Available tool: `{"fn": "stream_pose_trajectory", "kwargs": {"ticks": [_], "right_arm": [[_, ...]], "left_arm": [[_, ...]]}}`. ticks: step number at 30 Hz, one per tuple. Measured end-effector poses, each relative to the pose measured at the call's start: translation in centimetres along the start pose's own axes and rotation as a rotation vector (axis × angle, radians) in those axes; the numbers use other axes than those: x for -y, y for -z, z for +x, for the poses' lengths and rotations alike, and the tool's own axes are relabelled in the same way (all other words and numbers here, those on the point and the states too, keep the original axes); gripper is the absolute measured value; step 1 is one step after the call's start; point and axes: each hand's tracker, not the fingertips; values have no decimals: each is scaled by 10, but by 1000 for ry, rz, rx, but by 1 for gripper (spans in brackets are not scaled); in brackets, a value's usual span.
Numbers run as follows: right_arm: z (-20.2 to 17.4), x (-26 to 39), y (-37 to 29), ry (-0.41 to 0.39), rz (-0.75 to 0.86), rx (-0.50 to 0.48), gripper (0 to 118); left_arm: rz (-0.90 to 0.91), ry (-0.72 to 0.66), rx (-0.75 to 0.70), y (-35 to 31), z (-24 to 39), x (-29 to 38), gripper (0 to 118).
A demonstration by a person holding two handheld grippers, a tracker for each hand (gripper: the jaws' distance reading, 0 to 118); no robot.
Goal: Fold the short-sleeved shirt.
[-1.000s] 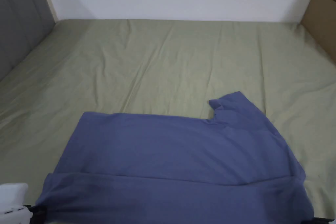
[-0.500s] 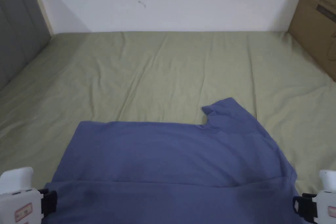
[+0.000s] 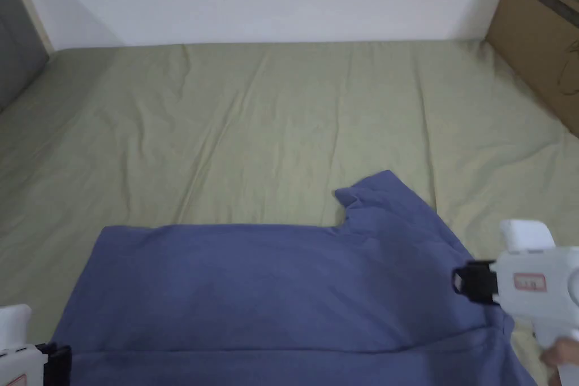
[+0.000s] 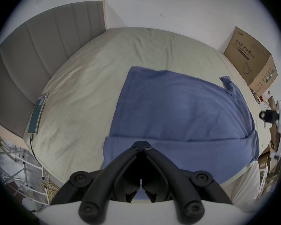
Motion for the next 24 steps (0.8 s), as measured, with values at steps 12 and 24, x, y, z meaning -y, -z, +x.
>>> {"fn": "stream_pose_trajectory", "kwargs": {"ticks": [12, 24], "right_arm": [[38, -83, 159, 20, -250, 125, 54], [19, -88, 139, 9, -218, 129, 3]], "left_arm": [[-34, -2, -10, 31, 8, -32, 0], [-20, -19, -23, 35, -2, -54, 0]]}}
